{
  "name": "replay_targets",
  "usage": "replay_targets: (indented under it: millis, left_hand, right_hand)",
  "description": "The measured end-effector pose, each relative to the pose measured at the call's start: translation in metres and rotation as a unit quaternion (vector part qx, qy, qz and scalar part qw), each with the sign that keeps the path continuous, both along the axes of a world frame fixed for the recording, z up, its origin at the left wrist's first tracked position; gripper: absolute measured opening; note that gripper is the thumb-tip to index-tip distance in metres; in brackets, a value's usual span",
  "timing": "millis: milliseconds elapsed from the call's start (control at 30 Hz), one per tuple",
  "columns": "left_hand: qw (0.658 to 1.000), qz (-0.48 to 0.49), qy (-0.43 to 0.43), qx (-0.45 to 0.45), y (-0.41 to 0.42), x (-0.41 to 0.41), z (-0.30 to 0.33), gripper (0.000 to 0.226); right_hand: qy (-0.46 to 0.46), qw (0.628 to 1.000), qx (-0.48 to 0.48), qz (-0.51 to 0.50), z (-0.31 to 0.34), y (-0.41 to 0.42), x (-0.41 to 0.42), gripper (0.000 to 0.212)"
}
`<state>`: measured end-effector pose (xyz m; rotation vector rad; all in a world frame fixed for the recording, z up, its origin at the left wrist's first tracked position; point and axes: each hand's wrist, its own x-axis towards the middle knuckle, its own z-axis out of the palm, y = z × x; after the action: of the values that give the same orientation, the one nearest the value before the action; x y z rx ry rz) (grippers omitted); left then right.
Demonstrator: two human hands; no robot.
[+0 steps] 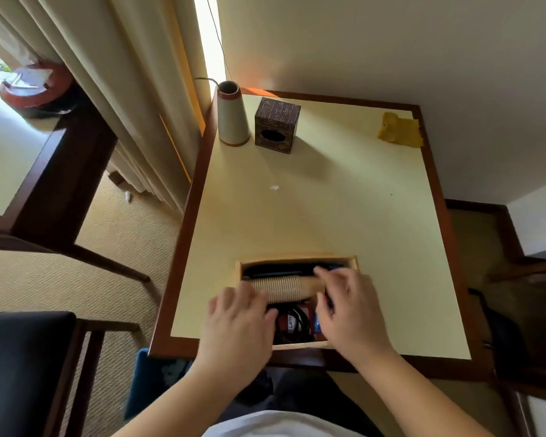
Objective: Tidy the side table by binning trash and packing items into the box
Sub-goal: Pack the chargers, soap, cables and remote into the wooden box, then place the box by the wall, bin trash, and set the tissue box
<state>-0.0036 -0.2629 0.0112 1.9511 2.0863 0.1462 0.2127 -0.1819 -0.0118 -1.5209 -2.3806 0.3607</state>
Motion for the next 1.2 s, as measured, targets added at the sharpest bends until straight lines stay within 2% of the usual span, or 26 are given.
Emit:
replay_targets:
  millis: [33, 100, 133, 167, 267, 433, 533, 667, 800, 900, 1033, 1200]
  left_hand:
    - [0.996, 0.072, -0.042, -0.004, 0.004, -0.007, 0.000, 0.047]
    - [0.958, 0.227, -0.140, -0.108, 0.018, -0.016, 0.002, 0.061]
    - [0.936, 0.270, -0.171, -0.149, 0.023, -0.019, -0.001, 0.061]
    - [0.931, 0.274, -0.174, -0.167, 0.027, -0.019, -0.002, 0.053]
    - [0.947, 0.238, -0.146, -0.162, 0.045, -0.013, 0.004, 0.030]
    - [0.959, 0.232, -0.136, -0.093, 0.101, -0.023, 0.008, 0.032]
    - [0.954, 0.234, -0.162, -0.092, 0.139, -0.033, 0.001, 0.032]
    - [0.965, 0.208, -0.128, -0.093, 0.192, -0.049, 0.007, 0.034]
    - [0.973, 0.188, -0.127, -0.048, 0.262, -0.068, 0.004, 0.021]
    - [0.977, 0.118, -0.143, -0.105, 0.316, -0.080, -0.026, 0.020]
    - [0.977, -0.021, -0.109, -0.181, 0.352, -0.078, -0.055, 0.033]
    - [0.977, -0.065, -0.081, -0.185, 0.362, -0.069, -0.082, 0.025]
  right_hand:
    - [-0.001, 0.997, -0.025, -0.068, 0.003, 0.008, 0.007, 0.052]
    - [0.019, 0.976, -0.134, -0.172, 0.006, 0.022, 0.013, 0.060]
    - [0.026, 0.960, -0.199, -0.197, 0.006, 0.029, 0.014, 0.059]
    - [0.023, 0.948, -0.244, -0.203, 0.006, 0.036, 0.013, 0.055]
    - [-0.024, 0.952, -0.239, -0.188, 0.010, 0.056, 0.011, 0.049]
    - [-0.032, 0.956, -0.213, -0.198, 0.009, 0.104, 0.005, 0.052]
    - [-0.035, 0.958, -0.199, -0.205, 0.008, 0.141, -0.002, 0.053]
    - [-0.042, 0.956, -0.200, -0.209, 0.007, 0.177, -0.007, 0.050]
    - [-0.047, 0.955, -0.201, -0.212, 0.002, 0.186, -0.010, 0.053]
    - [-0.054, 0.953, -0.207, -0.213, 0.000, 0.187, -0.008, 0.054]
    - [-0.063, 0.951, -0.224, -0.201, 0.004, 0.189, -0.006, 0.054]
    - [-0.080, 0.950, -0.224, -0.201, 0.003, 0.191, -0.007, 0.055]
